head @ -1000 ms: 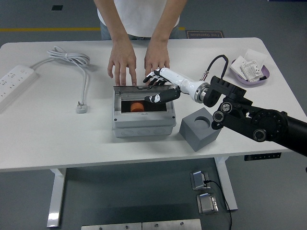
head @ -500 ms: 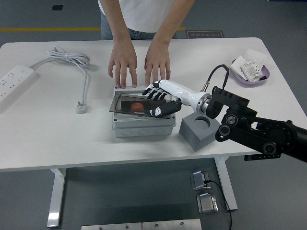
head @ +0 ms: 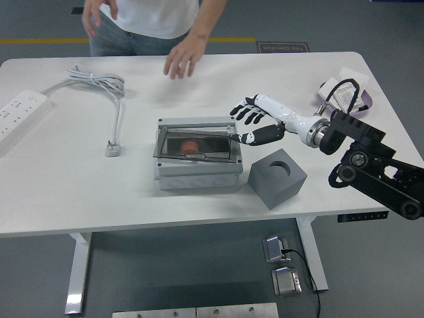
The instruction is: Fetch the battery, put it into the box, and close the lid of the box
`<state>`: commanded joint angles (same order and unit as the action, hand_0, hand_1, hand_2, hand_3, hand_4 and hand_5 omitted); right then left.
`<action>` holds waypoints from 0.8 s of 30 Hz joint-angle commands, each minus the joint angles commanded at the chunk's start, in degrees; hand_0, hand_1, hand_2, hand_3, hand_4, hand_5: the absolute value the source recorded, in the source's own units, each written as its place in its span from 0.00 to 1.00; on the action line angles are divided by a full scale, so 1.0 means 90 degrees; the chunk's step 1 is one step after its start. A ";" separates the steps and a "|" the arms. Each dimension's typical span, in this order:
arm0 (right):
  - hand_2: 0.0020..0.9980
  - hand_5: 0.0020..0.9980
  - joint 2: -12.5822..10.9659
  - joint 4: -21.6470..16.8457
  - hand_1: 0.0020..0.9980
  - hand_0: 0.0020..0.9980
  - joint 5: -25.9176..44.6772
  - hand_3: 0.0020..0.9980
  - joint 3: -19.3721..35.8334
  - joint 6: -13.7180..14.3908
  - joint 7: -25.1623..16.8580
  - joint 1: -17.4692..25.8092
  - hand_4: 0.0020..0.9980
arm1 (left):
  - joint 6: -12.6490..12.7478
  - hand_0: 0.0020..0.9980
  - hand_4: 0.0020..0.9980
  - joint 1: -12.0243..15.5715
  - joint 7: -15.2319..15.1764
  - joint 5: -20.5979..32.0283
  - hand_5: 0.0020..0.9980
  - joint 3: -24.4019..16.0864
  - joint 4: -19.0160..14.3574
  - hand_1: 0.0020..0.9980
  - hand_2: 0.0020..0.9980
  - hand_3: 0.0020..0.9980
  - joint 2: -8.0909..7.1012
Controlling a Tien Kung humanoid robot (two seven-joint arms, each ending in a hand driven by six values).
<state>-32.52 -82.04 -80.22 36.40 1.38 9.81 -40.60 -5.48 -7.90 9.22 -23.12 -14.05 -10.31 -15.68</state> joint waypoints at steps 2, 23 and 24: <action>0.68 0.31 -0.0126 -0.0259 0.62 0.65 -0.0333 0.70 0.0445 0.0022 0.0130 0.0336 0.82 | 0.0002 0.77 0.79 0.0009 -0.0027 0.0110 0.94 0.0098 0.0000 0.78 0.78 0.95 0.0020; 0.64 0.29 0.1634 0.0865 0.63 0.65 0.1213 0.73 0.4320 0.0652 -0.3505 0.4017 0.81 | 0.0056 0.77 0.78 0.0107 -0.0086 -0.0072 0.95 -0.0259 0.0000 0.78 0.78 0.95 0.0123; 0.64 0.29 0.1639 0.0769 0.63 0.65 0.1467 0.73 0.4484 0.0587 -0.3541 0.4063 0.81 | 0.0056 0.77 0.78 0.0099 -0.0098 -0.0030 0.95 -0.0212 0.0000 0.78 0.78 0.95 0.0118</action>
<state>-17.76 -75.12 -67.02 76.75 6.66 -22.06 -4.04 -4.97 -7.01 8.34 -23.39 -15.96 -10.31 -14.62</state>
